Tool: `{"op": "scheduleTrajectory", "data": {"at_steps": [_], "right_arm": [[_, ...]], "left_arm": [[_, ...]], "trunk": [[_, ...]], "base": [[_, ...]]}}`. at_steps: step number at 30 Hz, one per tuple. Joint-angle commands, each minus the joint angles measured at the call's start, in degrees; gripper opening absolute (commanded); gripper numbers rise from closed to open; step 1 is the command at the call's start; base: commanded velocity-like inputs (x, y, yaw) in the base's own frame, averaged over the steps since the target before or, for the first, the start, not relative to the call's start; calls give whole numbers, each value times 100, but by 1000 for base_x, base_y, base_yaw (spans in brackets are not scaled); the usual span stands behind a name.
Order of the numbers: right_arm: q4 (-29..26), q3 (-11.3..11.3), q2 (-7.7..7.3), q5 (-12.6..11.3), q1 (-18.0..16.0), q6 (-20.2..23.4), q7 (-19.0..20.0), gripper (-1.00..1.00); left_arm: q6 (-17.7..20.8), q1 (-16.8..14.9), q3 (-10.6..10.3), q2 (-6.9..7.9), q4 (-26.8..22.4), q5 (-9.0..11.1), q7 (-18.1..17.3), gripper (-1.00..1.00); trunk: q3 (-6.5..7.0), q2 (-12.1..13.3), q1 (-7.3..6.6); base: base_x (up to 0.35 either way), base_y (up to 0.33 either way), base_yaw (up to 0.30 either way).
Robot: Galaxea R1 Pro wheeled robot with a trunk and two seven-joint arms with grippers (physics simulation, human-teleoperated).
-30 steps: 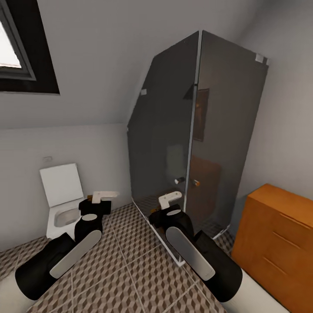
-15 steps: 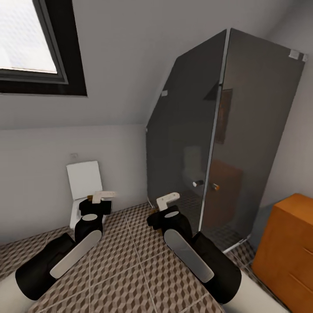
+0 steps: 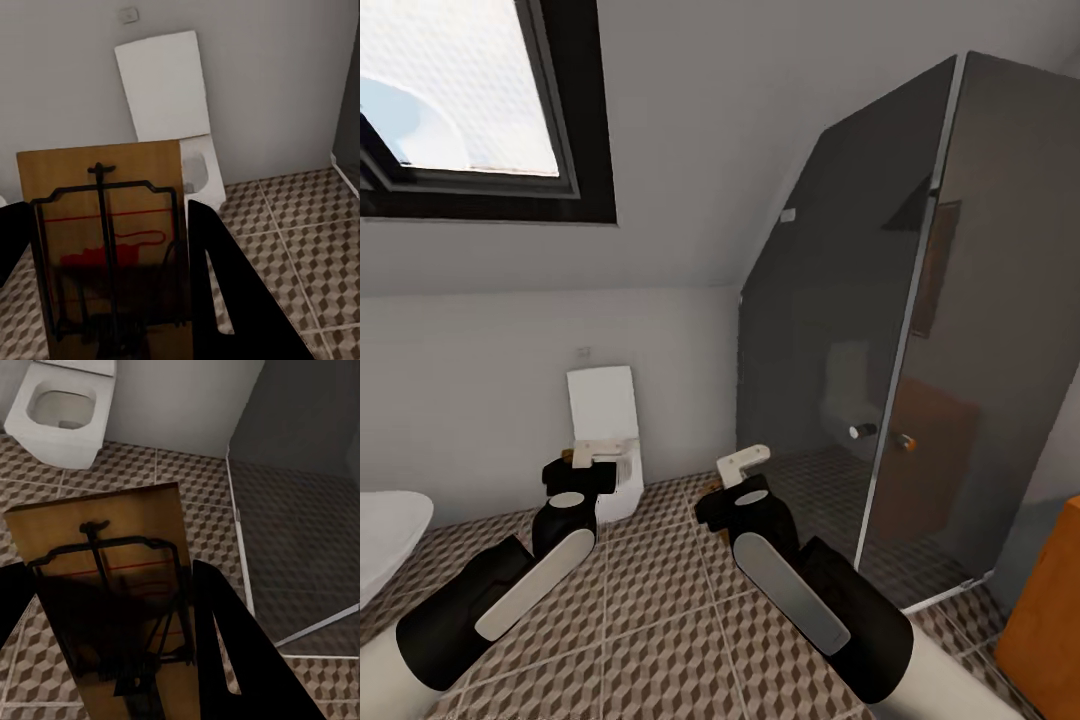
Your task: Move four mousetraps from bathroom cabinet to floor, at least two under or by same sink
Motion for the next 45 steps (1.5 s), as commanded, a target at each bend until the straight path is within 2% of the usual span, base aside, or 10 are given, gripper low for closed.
{"op": "scheduleTrajectory", "data": {"at_steps": [1, 11, 23, 39, 45], "right_arm": [[-3, 7, 0, -60, -5, 12, -60, -100], [2, 18, 0, -60, -4, 2, -59, -100], [-1, 201, -5, -52, -5, 1, -59, -100], [-1, 212, -13, -52, -6, -6, -59, -100], [-1, 206, -16, -51, -6, -7, -59, -100]], "left_arm": [[53, -10, -15, 3, -5, 15, 49, -100], [53, -10, -15, 3, 3, 15, 49, -100], [53, -10, -18, -4, 4, 16, 49, -100], [55, -11, -18, -9, 20, 18, 51, -100], [54, -12, -21, -13, 28, 18, 56, -100]], "trunk": [[-3, -6, 3], [-3, -6, 3], [-3, -6, 3], [-3, -6, 3], [-3, -6, 3]], "base": [[0, 0, 290], [0, 0, 291], [0, 0, 292], [0, 0, 290], [0, 0, 129]]}}
